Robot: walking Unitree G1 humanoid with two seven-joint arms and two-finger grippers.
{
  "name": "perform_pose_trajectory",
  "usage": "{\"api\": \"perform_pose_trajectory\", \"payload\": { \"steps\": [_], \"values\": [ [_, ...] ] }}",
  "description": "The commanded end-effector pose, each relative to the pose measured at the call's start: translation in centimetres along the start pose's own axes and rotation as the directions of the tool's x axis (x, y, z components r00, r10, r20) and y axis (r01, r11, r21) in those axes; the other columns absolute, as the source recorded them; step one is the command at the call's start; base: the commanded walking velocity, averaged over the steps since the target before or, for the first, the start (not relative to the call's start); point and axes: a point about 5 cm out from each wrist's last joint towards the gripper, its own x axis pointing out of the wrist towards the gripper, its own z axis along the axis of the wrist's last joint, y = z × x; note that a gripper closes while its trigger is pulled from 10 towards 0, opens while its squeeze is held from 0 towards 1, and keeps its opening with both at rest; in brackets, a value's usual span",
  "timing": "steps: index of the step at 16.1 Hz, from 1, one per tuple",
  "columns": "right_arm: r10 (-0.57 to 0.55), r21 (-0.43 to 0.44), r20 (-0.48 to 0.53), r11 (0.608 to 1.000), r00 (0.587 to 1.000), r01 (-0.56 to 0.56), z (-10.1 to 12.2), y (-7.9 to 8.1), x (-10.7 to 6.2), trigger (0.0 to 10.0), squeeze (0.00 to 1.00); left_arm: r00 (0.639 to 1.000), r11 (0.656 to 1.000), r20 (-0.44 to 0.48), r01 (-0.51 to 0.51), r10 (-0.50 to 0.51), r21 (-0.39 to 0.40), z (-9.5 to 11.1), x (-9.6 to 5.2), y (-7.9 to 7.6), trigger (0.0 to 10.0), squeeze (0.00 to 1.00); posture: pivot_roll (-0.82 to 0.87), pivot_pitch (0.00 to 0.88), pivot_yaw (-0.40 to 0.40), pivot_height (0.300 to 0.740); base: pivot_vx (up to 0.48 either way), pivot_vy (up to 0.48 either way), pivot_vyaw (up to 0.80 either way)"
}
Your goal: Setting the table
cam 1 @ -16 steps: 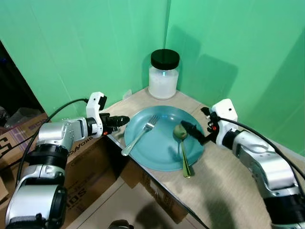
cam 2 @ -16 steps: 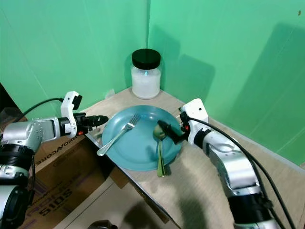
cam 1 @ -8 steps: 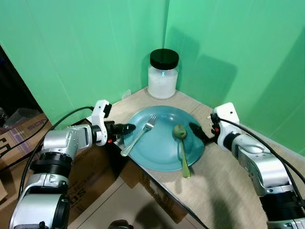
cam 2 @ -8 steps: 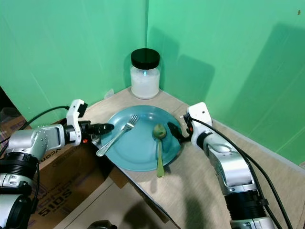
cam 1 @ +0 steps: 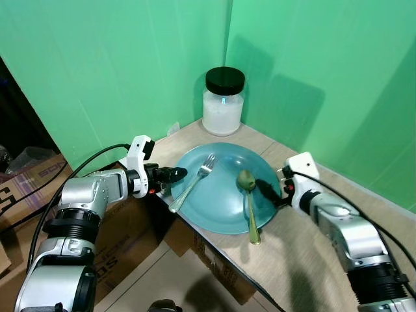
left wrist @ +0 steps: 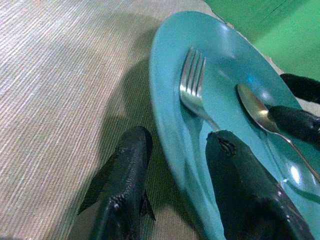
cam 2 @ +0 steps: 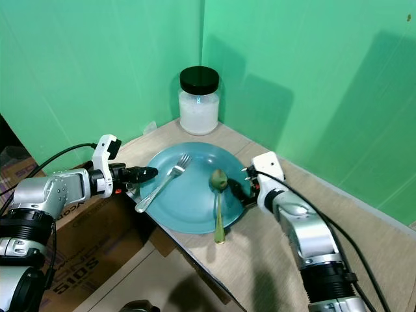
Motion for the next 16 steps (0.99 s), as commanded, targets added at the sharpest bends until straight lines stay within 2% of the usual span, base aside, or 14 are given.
{"api": "perform_pose_trajectory", "payload": {
  "steps": [1,7,11,14,15,16],
  "values": [
    [-0.024,0.001,-0.064,1.000,0.998,0.024,-1.4,-0.2,0.1,10.0,0.00,1.000,1.000,0.030,0.003,-0.004,0.018,0.6,-0.4,0.0,10.0,0.00,0.15,0.000,-0.005,0.740,0.000,0.000,0.00],
    [-0.004,0.019,-0.067,1.000,0.998,0.006,-1.7,0.4,0.7,10.0,0.00,0.999,0.998,0.033,0.041,-0.043,0.055,1.0,0.7,-0.9,10.0,0.00,0.15,0.000,-0.004,0.740,0.000,0.000,0.00],
    [0.000,0.029,-0.069,1.000,0.998,0.002,-2.1,0.7,0.8,10.0,0.00,0.991,0.994,0.095,0.090,-0.095,0.058,2.1,0.9,-1.6,10.0,0.00,0.15,0.000,0.001,0.740,0.000,0.000,0.00],
    [0.007,0.040,-0.057,0.999,0.998,-0.004,-1.8,1.1,1.0,10.0,0.00,0.989,0.991,0.072,0.128,-0.131,0.041,2.1,1.2,-1.9,10.0,0.00,0.15,0.000,0.006,0.740,0.000,0.000,0.00],
    [0.009,0.041,-0.051,0.999,0.999,-0.006,-1.6,1.2,1.1,10.0,0.00,0.990,0.990,0.053,0.132,-0.134,0.039,1.9,1.3,-2.0,8.3,0.00,0.15,0.000,0.008,0.740,0.000,0.000,0.00],
    [0.009,0.042,-0.047,0.999,0.999,-0.007,-1.5,1.3,1.1,10.0,0.00,0.991,0.991,0.046,0.127,-0.128,0.036,1.9,1.4,-2.0,0.4,0.00,0.14,0.000,0.009,0.740,0.000,0.000,0.00]
  ]
}}
